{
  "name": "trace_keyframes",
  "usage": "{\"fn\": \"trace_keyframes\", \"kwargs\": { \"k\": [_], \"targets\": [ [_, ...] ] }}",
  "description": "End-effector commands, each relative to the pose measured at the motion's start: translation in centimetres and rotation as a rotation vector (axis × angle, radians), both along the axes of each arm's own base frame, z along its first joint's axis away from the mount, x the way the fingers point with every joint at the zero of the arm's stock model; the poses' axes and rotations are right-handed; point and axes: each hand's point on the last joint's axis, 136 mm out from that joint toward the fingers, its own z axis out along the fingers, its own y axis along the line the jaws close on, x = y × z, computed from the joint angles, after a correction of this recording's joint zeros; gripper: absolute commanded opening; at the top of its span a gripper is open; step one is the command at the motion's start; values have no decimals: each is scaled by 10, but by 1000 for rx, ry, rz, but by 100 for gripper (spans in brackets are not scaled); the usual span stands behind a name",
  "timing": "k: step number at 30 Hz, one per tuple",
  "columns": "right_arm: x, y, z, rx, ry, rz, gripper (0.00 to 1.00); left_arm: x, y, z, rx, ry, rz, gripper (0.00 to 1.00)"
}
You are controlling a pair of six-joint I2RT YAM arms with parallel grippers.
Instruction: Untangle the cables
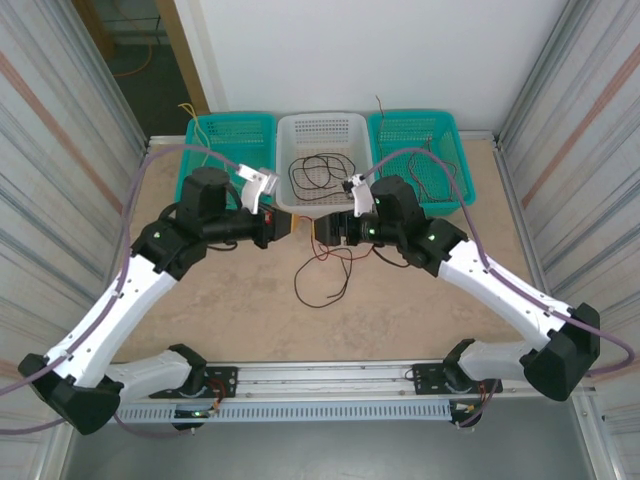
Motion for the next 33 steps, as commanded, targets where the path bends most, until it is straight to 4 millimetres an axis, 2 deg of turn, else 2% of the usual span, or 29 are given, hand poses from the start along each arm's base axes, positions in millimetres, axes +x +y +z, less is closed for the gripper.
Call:
{"fn": "trace_keyframes", "kwargs": {
  "k": [1, 4, 7, 11, 15, 17, 20, 28, 33],
  "targets": [
    [4, -6, 30, -8, -116, -10, 68, -14, 1, 34, -29, -100, -103, 0],
    [3, -4, 37, -2, -130, 8, 64, -14, 4, 59, -103, -145, -113, 0],
    [-3, 1, 42, 17, -137, 41, 50, -16, 5, 80, -166, -172, -143, 0],
    [-13, 7, 50, 46, -163, 90, 63, -20, 6, 101, -189, -208, -175, 0],
    [-23, 12, 55, 69, -177, 140, 69, -22, 10, 118, -204, -244, -180, 0],
    [-26, 15, 56, 77, -179, 155, 70, -25, 10, 127, -226, -257, -199, 0],
    [-30, 19, 59, 78, -186, 173, 65, -25, 13, 136, -232, -284, -191, 0],
    [-42, 20, 73, 126, -206, 207, 69, -15, 33, 164, -327, -336, -119, 0],
    [-53, 25, 82, 178, -205, 264, 74, -15, 35, 176, -356, -357, -118, 0]
  ]
}}
